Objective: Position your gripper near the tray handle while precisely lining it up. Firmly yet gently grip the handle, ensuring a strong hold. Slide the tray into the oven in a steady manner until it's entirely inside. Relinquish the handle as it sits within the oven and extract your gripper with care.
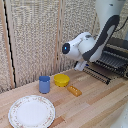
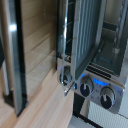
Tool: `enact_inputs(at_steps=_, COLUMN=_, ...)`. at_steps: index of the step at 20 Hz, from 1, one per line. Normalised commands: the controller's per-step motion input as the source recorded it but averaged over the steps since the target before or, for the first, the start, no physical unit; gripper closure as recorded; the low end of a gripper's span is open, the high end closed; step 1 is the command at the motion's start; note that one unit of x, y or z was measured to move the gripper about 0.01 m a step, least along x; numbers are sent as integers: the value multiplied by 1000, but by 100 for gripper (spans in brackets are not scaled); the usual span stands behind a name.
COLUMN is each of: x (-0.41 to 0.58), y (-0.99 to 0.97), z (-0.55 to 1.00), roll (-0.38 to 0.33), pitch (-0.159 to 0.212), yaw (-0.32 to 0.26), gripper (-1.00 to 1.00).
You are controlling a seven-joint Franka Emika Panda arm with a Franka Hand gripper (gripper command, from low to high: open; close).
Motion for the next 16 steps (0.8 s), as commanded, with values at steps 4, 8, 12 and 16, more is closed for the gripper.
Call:
enact_inputs(at_steps=4, x=-11, y=-656, z=-48, roll=-184, pitch=0, yaw=-2, gripper=-100)
enact_inputs(at_steps=8, x=1, y=-639, z=-100, roll=-117, pitch=0, yaw=-91, gripper=-100)
enact_inputs(at_steps=12, x=109, y=-537, z=-154, roll=-55, pitch=-5, yaw=-116, gripper=-100)
enact_inputs(at_steps=16, x=126, y=-384, z=-15, roll=21, pitch=-2, yaw=-26, gripper=-100)
